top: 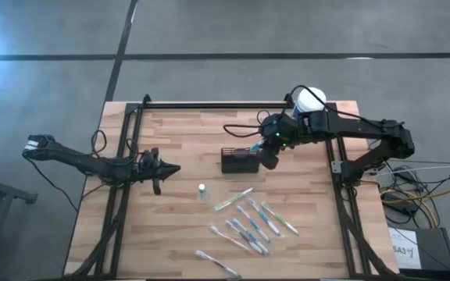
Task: Pick & Place toothbrushing station
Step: Put the bottom blue mouthwash into the black wire organizer
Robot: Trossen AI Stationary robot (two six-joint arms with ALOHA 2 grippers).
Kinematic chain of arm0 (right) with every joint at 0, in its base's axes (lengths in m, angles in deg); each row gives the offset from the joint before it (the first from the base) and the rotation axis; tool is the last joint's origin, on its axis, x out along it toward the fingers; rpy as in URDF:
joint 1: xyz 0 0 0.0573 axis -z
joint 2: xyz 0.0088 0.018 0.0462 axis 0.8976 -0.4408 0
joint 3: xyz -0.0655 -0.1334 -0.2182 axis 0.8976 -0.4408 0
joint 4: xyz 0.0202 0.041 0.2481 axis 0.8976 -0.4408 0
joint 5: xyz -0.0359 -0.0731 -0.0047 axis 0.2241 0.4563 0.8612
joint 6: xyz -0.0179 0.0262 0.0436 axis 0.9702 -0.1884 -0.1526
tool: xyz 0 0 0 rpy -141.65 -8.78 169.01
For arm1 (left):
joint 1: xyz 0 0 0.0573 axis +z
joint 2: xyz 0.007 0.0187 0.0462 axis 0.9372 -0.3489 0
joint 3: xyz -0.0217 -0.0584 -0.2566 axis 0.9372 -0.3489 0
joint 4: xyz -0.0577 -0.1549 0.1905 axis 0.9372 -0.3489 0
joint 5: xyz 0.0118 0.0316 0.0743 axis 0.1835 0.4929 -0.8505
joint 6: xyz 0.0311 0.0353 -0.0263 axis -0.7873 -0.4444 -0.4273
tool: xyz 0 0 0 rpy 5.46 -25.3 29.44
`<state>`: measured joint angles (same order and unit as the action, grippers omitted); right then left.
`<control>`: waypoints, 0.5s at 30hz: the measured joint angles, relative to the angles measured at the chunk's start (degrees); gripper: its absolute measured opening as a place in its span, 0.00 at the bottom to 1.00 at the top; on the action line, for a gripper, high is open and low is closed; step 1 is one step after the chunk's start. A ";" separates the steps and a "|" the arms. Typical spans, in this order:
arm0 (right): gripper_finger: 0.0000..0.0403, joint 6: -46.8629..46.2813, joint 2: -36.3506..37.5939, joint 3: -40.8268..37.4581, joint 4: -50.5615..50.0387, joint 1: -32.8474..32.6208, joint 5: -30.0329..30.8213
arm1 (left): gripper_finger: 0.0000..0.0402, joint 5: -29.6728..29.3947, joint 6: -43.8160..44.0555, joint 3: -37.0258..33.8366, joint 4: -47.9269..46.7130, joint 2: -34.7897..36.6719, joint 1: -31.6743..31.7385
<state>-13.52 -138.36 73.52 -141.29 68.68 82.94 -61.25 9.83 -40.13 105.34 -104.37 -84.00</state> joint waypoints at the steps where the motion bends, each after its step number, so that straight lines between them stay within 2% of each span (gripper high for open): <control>1: 0.23 -0.69 0.00 -0.02 0.26 0.00 0.07 | 0.02 0.01 -0.06 0.00 0.00 0.00 -0.01; 15: 0.23 -14.73 -1.91 0.14 3.49 -1.18 1.29 | 0.02 0.04 -0.79 0.17 -0.11 0.04 -0.02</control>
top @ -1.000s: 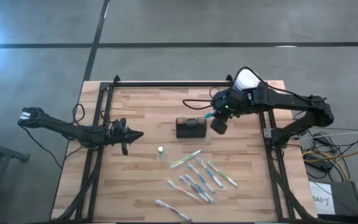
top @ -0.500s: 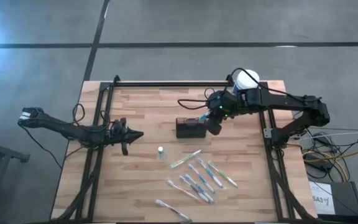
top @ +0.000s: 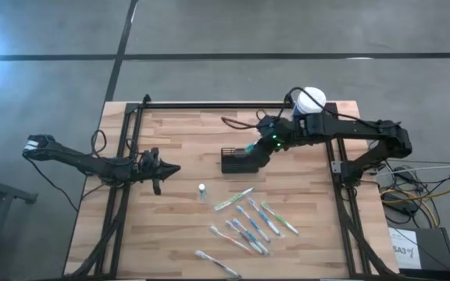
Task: Pick & Place toothbrushing station
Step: Put the bottom blue mouthwash into the black wire organizer
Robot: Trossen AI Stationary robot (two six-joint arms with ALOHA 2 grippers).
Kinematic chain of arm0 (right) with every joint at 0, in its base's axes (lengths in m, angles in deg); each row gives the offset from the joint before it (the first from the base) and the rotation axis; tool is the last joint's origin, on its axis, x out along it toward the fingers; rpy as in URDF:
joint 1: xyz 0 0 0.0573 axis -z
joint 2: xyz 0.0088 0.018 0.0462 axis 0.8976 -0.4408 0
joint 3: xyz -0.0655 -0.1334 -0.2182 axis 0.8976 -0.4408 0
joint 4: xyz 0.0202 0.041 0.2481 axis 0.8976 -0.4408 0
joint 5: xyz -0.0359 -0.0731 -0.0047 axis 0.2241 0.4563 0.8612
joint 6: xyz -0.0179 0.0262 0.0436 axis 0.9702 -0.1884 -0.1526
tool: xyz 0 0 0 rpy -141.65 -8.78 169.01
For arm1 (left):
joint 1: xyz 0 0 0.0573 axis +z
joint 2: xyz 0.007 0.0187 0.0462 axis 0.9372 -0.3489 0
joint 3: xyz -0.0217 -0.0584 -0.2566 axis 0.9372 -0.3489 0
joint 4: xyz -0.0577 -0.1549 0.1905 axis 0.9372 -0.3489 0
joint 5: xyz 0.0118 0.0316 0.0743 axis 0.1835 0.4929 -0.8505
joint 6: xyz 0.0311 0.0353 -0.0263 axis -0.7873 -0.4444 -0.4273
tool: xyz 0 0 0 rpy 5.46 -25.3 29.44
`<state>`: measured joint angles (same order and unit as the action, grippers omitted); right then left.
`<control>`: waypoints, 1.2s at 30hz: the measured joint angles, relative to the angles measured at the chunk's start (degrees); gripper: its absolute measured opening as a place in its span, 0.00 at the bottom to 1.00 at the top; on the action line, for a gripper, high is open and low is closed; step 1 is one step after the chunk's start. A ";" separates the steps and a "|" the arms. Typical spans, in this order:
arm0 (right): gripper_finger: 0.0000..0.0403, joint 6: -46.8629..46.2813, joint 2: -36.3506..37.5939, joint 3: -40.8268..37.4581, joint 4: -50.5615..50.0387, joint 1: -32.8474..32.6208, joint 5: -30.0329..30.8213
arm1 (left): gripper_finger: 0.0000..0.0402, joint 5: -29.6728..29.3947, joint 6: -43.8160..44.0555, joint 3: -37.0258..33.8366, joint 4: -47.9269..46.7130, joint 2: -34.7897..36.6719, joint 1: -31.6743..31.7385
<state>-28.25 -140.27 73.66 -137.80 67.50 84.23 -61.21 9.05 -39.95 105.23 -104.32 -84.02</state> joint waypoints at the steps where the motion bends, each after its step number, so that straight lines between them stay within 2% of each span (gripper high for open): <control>1: 0.23 -0.31 -0.94 0.07 0.43 -0.33 -0.02 | 0.02 0.04 -0.53 0.04 -0.06 0.02 0.00; 6: 0.23 -1.29 -6.40 4.50 0.48 -1.52 -0.17 | 0.02 0.15 -1.12 -0.18 -0.13 0.00 0.00; 10: 0.23 -2.13 -12.18 11.72 -1.20 -2.29 -0.15 | 0.02 0.15 -1.16 -0.17 -0.20 0.00 0.00; 19: 0.23 -4.38 -29.06 36.13 -22.44 -2.27 -0.16 | 0.02 0.00 -2.78 -0.17 -0.09 0.00 0.00; 24: 0.23 -3.99 -35.16 45.43 -29.52 -2.27 -0.11 | 0.02 -0.02 -3.80 -0.17 -0.09 0.00 0.00; 29: 0.23 -2.09 -37.68 48.81 -30.66 -2.30 0.28 | 0.02 -0.04 -3.78 -0.17 -0.11 0.00 0.01; 36: 0.23 -1.59 -37.35 46.14 -30.42 -2.83 3.07 | 0.02 -0.02 -3.54 -0.17 -0.09 0.13 0.00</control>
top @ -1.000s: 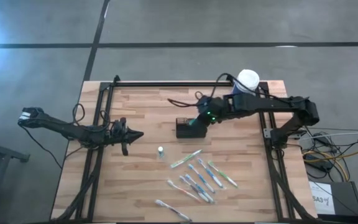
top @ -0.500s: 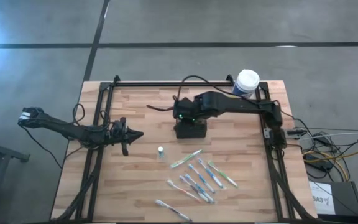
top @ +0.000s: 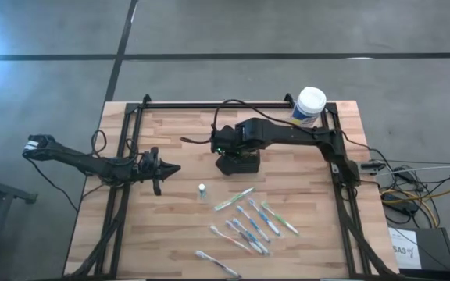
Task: Pick & Place toothbrushing station
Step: Put the bottom blue mouthwash into the black wire organizer
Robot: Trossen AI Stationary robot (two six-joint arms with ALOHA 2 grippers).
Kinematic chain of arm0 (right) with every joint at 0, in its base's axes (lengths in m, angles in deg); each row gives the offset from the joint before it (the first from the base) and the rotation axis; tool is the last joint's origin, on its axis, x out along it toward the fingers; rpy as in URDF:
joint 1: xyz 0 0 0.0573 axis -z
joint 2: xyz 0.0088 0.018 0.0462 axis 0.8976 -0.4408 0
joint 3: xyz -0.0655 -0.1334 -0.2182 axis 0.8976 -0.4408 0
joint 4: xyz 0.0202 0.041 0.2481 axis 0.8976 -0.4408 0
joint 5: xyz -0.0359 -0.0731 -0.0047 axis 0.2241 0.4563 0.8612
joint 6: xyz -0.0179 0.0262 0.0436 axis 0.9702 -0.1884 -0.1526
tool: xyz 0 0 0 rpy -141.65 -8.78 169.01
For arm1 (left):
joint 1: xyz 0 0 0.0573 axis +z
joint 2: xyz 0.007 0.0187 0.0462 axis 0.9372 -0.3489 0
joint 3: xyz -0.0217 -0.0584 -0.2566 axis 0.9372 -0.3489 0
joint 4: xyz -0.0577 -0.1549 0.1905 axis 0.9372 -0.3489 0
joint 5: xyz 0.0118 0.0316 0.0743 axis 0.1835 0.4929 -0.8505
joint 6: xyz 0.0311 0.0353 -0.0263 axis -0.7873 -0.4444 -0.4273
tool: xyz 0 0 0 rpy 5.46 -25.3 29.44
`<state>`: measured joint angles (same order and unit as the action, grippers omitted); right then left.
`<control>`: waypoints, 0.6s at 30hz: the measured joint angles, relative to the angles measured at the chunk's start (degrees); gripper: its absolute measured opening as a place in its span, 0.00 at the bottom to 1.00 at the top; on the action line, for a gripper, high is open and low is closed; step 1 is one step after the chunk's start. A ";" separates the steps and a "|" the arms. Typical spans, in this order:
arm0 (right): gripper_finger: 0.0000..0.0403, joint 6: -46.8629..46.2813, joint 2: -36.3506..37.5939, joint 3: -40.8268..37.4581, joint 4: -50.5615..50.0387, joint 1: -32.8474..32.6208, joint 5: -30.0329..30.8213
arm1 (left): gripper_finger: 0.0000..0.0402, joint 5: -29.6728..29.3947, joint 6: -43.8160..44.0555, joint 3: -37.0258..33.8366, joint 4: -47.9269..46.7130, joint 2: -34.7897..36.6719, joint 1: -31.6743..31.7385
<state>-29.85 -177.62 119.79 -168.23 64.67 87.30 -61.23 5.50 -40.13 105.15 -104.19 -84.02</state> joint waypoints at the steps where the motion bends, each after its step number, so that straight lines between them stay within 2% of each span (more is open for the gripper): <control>1: 0.23 -0.03 0.19 -0.50 -0.04 -0.12 0.23 | 0.02 0.00 0.00 0.02 0.00 0.00 0.02; 11: 0.23 0.36 0.73 -3.29 1.11 -0.79 0.51 | 0.02 -0.02 0.13 0.04 0.17 0.00 0.02; 18: 0.23 0.44 1.48 -3.38 1.10 -2.44 2.80 | 0.02 0.00 0.28 0.04 0.17 0.00 0.00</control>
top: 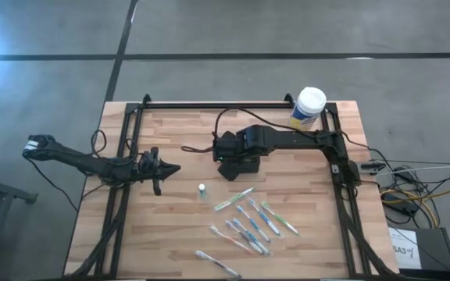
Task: Pick & Place toothbrushing station
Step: Put the bottom blue mouthwash into the black wire organizer
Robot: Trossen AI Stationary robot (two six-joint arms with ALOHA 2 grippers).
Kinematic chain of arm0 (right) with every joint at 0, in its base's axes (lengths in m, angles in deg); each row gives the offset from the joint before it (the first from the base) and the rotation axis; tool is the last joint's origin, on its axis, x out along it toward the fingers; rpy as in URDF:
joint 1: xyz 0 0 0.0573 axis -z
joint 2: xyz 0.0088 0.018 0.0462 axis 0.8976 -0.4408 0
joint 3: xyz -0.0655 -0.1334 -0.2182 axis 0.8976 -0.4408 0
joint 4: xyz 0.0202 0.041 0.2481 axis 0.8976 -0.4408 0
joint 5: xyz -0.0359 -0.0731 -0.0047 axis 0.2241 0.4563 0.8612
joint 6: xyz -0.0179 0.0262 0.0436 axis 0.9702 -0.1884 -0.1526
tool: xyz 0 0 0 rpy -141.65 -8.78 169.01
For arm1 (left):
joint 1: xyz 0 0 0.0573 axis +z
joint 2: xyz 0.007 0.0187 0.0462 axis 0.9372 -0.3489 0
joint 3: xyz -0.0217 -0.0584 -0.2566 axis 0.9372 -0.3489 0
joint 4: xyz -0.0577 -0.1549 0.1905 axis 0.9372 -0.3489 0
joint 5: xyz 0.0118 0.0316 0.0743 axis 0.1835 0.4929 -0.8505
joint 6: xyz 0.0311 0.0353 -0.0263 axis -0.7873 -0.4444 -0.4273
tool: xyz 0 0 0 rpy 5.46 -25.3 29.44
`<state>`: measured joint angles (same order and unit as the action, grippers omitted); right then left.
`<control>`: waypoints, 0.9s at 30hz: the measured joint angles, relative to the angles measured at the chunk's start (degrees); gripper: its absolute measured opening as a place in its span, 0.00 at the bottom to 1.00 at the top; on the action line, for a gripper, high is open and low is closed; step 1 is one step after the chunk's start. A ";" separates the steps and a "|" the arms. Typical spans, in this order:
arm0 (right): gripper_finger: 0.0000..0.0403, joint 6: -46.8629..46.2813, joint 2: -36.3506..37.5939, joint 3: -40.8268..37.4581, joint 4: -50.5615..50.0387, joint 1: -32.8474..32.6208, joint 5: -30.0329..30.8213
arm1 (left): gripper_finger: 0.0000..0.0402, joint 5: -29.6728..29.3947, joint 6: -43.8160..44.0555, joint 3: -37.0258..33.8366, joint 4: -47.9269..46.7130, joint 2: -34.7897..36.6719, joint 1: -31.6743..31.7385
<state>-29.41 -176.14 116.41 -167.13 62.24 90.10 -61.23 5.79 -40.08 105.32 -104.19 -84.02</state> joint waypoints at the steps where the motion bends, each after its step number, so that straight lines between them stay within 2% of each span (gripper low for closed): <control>1: 0.23 -0.44 0.07 0.00 -0.10 0.00 -0.02 | 0.02 0.00 0.00 0.00 0.00 0.00 0.01; 9: 0.23 -2.10 0.42 -0.41 -1.57 -0.08 0.56 | 0.02 0.00 0.02 0.00 0.00 0.04 0.00; 13: 0.23 0.28 0.48 -1.10 1.70 -1.26 3.76 | 0.02 0.00 0.00 0.00 0.01 0.04 0.00; 27: 0.23 -1.40 1.90 -4.28 1.32 -1.07 0.44 | 0.02 0.02 0.00 1.27 0.02 0.07 0.01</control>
<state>-30.80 -174.24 112.13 -165.81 61.17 90.54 -61.21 5.79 -38.81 105.34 -104.13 -84.01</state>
